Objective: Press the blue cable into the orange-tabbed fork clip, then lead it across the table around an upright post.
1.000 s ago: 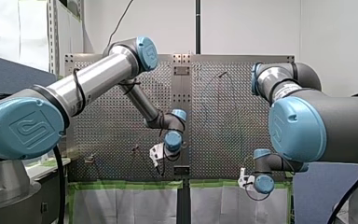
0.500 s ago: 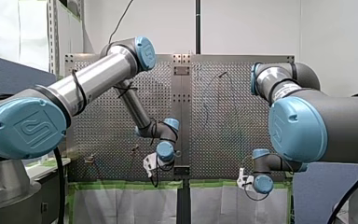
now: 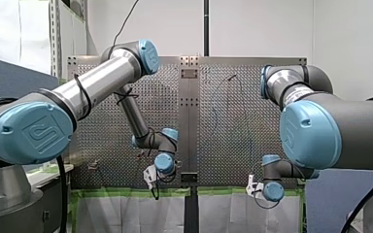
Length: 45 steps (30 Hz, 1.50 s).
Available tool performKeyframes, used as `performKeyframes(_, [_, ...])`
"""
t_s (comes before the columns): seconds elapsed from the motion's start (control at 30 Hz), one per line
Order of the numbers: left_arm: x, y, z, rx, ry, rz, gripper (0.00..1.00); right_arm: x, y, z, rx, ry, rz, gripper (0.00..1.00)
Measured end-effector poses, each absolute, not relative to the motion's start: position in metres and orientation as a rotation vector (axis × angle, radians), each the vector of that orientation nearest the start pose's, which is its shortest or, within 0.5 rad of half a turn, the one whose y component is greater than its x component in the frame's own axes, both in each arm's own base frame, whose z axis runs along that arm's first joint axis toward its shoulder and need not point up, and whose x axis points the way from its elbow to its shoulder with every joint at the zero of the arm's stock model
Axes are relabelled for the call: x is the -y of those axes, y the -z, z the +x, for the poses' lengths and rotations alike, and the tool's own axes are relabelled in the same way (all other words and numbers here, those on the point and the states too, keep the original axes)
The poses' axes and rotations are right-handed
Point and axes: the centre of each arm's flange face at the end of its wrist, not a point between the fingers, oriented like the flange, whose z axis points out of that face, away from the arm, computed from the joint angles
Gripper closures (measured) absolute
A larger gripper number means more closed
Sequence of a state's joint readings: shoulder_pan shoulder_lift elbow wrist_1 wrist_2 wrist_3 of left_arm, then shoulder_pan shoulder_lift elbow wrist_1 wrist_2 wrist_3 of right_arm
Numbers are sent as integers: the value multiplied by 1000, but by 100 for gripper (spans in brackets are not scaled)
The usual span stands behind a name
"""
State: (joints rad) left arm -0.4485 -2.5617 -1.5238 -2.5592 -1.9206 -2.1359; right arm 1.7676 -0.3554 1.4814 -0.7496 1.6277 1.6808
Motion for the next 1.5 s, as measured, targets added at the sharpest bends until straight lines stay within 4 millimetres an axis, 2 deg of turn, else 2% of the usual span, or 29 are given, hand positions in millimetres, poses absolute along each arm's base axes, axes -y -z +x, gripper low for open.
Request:
performKeyframes(0.23, [366, 46, 542, -1845, 393, -341, 0, 586, 173, 248, 1473, -1137, 1553, 100])
performKeyframes(0.27, [366, 46, 542, -1842, 395, -342, 5, 585, 173, 248, 1473, -1137, 1554, 100])
performKeyframes(0.4, [362, 48, 542, -1851, 364, -342, 11, 585, 173, 249, 1471, -1137, 1555, 100])
performKeyframes(0.47, [357, 49, 541, -1864, 323, -339, 24, 585, 173, 249, 1469, -1137, 1555, 100])
performKeyframes(0.5, [355, 50, 541, -1870, 305, -339, 24, 585, 173, 249, 1469, -1137, 1556, 100])
performKeyframes(0.57, [349, 51, 540, -1884, 263, -344, 40, 585, 173, 250, 1468, -1137, 1557, 100])
performKeyframes(0.6, [347, 51, 539, -1890, 246, -347, 40, 585, 173, 250, 1468, -1137, 1557, 100])
performKeyframes(0.67, [343, 51, 538, -1897, 210, -354, 50, 585, 173, 250, 1468, -1137, 1558, 100])
performKeyframes(0.7, [342, 51, 538, -1898, 199, -355, 50, 585, 173, 250, 1468, -1137, 1558, 100])
performKeyframes(0.73, [341, 51, 538, -1899, 191, -354, 54, 585, 173, 250, 1468, -1137, 1558, 100])
performKeyframes(0.77, [340, 52, 538, -1902, 183, -350, 65, 585, 173, 250, 1468, -1136, 1558, 100])
performKeyframes(0.8, [340, 52, 538, -1903, 177, -346, 65, 585, 173, 250, 1468, -1136, 1559, 100])
performKeyframes(0.87, [340, 52, 537, -1909, 163, -334, 87, 585, 173, 250, 1467, -1136, 1559, 100])
performKeyframes(0.9, [339, 52, 536, -1913, 155, -328, 87, 585, 173, 250, 1467, -1136, 1559, 100])
performKeyframes(0.93, [339, 52, 536, -1918, 146, -321, 100, 585, 173, 250, 1467, -1136, 1559, 100])
performKeyframes(1.5, [330, 55, 522, -1999, 48, -334, 100, 585, 173, 250, 1467, -1136, 1559, 100])
